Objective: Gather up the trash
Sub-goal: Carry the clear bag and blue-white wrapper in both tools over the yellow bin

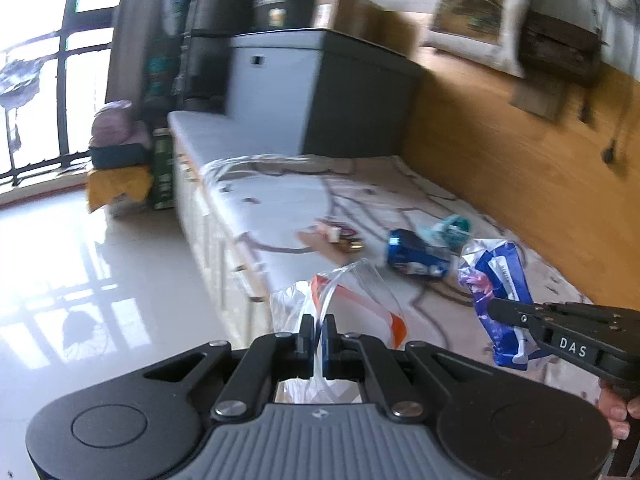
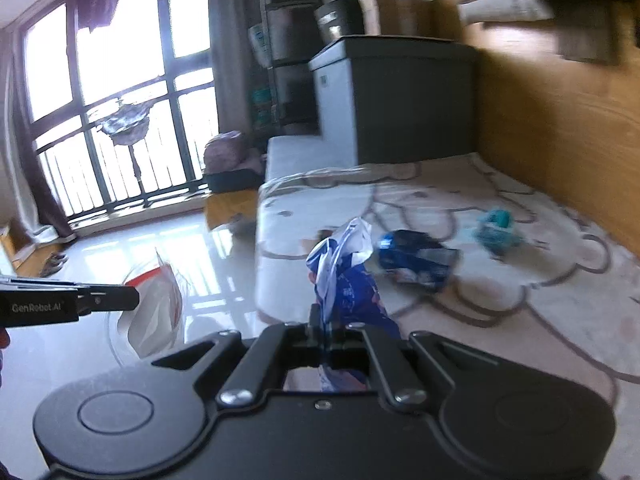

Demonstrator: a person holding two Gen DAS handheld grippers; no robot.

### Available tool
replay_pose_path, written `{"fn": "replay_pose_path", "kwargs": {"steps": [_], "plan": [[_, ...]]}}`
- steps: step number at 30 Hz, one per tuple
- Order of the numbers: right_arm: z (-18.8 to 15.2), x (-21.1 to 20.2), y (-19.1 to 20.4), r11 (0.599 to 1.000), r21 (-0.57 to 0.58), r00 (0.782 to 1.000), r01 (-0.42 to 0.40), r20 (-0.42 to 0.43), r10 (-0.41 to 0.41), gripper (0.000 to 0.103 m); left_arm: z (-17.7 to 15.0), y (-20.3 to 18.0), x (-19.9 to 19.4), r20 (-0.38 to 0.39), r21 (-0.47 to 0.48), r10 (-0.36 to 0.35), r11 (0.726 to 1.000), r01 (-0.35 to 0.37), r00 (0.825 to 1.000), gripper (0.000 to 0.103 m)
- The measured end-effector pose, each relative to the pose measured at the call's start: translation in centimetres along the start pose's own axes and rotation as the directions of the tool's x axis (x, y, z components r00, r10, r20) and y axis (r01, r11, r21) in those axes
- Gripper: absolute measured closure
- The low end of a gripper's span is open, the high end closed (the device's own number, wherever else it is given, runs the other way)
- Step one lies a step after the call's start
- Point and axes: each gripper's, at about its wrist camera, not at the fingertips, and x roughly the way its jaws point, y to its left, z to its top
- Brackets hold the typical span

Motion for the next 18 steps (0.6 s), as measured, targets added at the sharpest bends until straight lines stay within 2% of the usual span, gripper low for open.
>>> {"fn": "replay_pose_path", "kwargs": {"steps": [8,15,18], "plan": [[0.8,3.6,4.8,0.996,-0.036,0.996,-0.077,-0.04,0.076,0.102,-0.6,5.7,-0.7,0.004,-0.072,0.107,0.992,-0.106,0.994,0.101],[0.7,7.0,8.4,0.989,-0.065,0.989,-0.135,-0.077,0.13,0.102,-1.6,9.3,-0.6,0.001,-0.116,0.16,0.98,-0.159,0.987,0.101],[-0.2,9.0,9.6,0.98,-0.056,0.978,-0.19,-0.097,0.184,0.102,-2.0,10.6,-0.1,-0.006,-0.125,0.176,0.977,-0.176,0.984,0.101]]}}
